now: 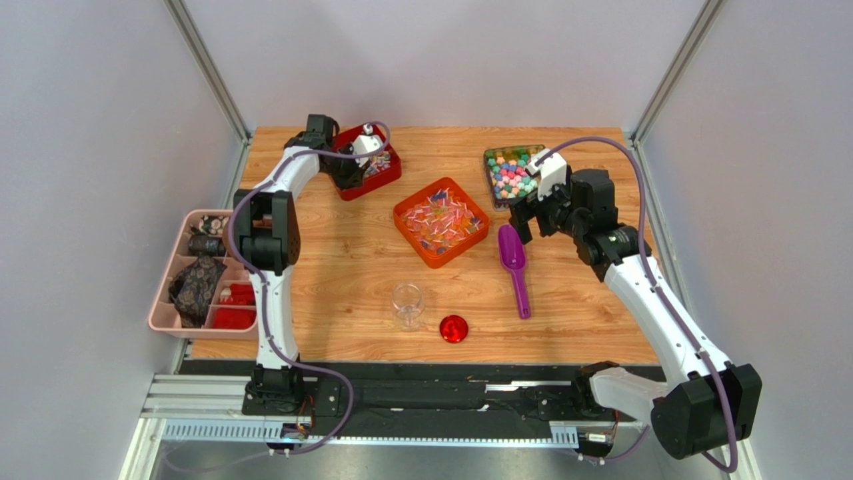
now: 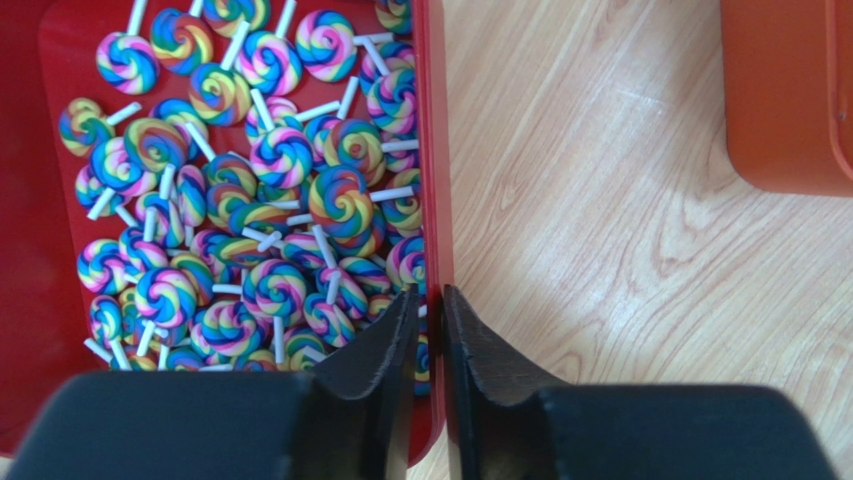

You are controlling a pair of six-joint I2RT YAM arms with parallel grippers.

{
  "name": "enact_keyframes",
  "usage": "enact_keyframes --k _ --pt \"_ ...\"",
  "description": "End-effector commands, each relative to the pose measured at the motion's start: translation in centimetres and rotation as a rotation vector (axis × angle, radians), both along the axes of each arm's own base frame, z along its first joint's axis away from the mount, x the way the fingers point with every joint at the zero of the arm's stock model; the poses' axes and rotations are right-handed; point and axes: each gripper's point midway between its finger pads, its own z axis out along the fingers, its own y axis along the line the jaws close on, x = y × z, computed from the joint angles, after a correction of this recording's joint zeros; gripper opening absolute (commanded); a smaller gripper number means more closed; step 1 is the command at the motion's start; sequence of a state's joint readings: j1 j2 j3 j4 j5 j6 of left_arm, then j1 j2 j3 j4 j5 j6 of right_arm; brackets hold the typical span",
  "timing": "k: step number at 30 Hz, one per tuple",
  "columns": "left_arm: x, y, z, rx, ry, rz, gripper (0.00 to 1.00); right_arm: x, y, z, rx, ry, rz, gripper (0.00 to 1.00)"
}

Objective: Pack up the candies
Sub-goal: Move the storage box to the center of the board.

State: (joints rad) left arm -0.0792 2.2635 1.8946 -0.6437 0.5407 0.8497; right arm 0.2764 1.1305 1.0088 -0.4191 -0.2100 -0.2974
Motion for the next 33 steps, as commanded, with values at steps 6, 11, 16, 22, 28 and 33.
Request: enact_keyframes --k 6,11,16,22,28,33 --pt "0.3 0.5 0.4 0.071 -0.032 -0.054 0.08 0.3 0.8 -0.1 -0.032 -0.01 0.02 0.96" --pt "-0.7 1.0 0.2 0.101 -0.004 -0.072 0.01 0.2 1.0 0.0 -0.035 -0.013 0.026 0.96" --pt "-2.6 1.4 -0.6 0.123 0.05 -0.088 0.0 0.1 1.2 0.0 -0.035 -0.01 0.03 0.96" --pt "-5.2 1.5 -0.1 0.121 0.079 -0.104 0.0 0.0 1.7 0.4 -0.03 0.002 0.039 0.96" --pt "-8.0 1.4 1.0 0.1 0.098 -0.112 0.0 -0.1 4.1 0.3 -0.05 0.055 0.096 0.93" --pt "-10.6 1.4 1.2 0.08 0.119 -0.109 0.0 1.1 5.6 -0.3 -0.097 0.096 0.119 0.88"
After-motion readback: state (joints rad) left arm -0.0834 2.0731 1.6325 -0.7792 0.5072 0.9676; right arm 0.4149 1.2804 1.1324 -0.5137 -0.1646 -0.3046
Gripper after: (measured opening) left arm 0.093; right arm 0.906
